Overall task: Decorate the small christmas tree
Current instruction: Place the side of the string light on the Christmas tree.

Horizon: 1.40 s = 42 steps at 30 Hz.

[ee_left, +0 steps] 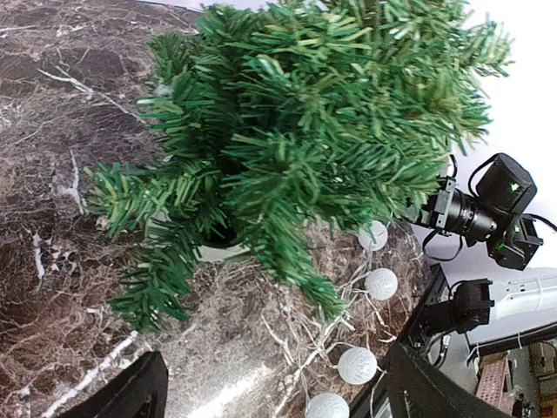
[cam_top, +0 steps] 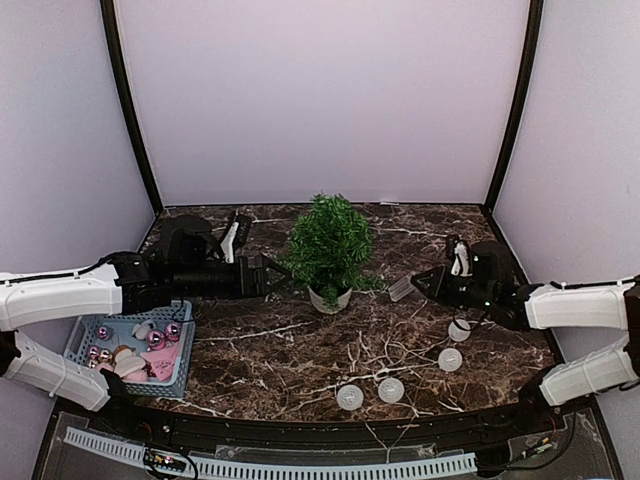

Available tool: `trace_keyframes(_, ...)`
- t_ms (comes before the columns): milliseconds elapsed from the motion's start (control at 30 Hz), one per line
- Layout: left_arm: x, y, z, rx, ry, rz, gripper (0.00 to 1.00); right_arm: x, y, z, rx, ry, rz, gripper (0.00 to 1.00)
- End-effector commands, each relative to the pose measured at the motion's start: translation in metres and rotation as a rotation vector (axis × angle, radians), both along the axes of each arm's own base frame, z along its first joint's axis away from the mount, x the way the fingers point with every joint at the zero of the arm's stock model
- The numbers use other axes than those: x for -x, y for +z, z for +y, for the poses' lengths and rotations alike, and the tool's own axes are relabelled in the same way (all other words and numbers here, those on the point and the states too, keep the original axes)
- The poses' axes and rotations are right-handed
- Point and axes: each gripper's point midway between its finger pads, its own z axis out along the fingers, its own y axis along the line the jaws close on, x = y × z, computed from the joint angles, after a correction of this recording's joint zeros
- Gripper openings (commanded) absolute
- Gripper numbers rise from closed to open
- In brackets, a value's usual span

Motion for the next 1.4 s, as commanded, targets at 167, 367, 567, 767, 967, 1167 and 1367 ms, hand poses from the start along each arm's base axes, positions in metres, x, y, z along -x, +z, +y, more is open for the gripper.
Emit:
trace_keyframes(167,-0.03,-0.001,-0.004,-0.004,0.031,-0.02,0.91,-0.041,0.055,0.044,-0.17,0.097,-0.146,0.09)
trace_keyframes(367,-0.039,-0.001,-0.014,0.0,0.006,-0.038,0.91,-0.041,0.044,0.068,-0.174,0.152,-0.113,0.08)
trace_keyframes(567,-0.042,-0.002,-0.022,0.01,-0.02,-0.045,0.89,-0.04,0.043,0.087,-0.199,0.195,-0.108,0.08)
trace_keyframes(767,-0.043,-0.005,-0.024,0.008,-0.031,-0.041,0.83,-0.039,0.042,0.101,-0.215,0.222,-0.104,0.07)
trace_keyframes(967,-0.042,-0.011,-0.026,0.008,-0.046,-0.029,0.74,-0.04,0.036,0.109,-0.201,0.228,-0.087,0.07)
trace_keyframes(1167,-0.042,-0.014,-0.031,0.016,-0.062,-0.02,0.69,-0.044,0.026,0.114,-0.168,0.213,-0.065,0.06)
trace_keyframes(1367,-0.041,-0.016,-0.034,0.028,-0.08,-0.014,0.57,-0.047,0.016,0.118,-0.112,0.194,-0.046,0.06)
